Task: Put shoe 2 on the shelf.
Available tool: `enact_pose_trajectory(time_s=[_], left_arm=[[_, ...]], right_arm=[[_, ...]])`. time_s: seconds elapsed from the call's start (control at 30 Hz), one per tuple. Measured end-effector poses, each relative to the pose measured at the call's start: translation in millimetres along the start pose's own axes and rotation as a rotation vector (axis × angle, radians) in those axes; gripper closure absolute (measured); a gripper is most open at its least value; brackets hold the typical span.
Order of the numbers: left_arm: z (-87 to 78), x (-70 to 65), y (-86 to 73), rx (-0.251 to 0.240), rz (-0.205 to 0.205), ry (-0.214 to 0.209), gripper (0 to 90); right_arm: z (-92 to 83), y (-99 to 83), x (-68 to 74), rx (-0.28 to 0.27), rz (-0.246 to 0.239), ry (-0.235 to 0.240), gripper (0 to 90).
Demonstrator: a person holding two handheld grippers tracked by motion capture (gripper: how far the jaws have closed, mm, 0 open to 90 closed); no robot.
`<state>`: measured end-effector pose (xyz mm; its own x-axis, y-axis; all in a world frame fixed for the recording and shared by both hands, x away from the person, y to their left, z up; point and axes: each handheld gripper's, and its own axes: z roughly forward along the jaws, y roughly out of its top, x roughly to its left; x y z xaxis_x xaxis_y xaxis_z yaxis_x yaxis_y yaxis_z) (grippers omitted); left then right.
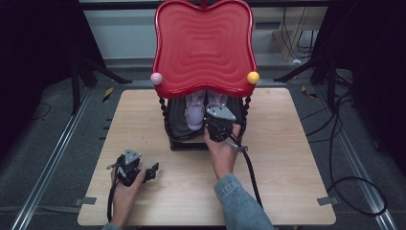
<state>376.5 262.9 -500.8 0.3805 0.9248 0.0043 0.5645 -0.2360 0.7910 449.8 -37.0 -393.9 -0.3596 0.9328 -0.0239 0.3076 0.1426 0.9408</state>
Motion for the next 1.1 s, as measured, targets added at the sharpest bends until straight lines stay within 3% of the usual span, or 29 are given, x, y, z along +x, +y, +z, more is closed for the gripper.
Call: enact_pose_trajectory(time_s=[0.2,0.43,0.77,0.97,1.1], left_arm=[[0.2,-0.2,-0.1,0.001,-0.001,0.001,7.6],[1.0,-1.0,-0.1,0.001,0.000,0.000,7.5],[0.7,-0.6,0.1,0.000,-0.001,0.011,5.3],[1.0,-1.1,0.2,-0.001,-0.004,0.008,4.9],[-0.3,-1.7,0.7,-0.019,0.007,-0.003,3.6]], right_arm=[[-0.4,-0.4,0.5,0.005,0.004,0.002,80.8],[-5.5,-0.4,-2.4,0.015,-0.003,0.003,68.9],[-20.4,3.3,-2.8,0.030,-0.005,0.000,36.2],[-33.4,6.0,-3.5,0.030,0.016,0.017,23.9],[-47.4,5.0,0.0,0.018,-0.019,0.047,16.0]])
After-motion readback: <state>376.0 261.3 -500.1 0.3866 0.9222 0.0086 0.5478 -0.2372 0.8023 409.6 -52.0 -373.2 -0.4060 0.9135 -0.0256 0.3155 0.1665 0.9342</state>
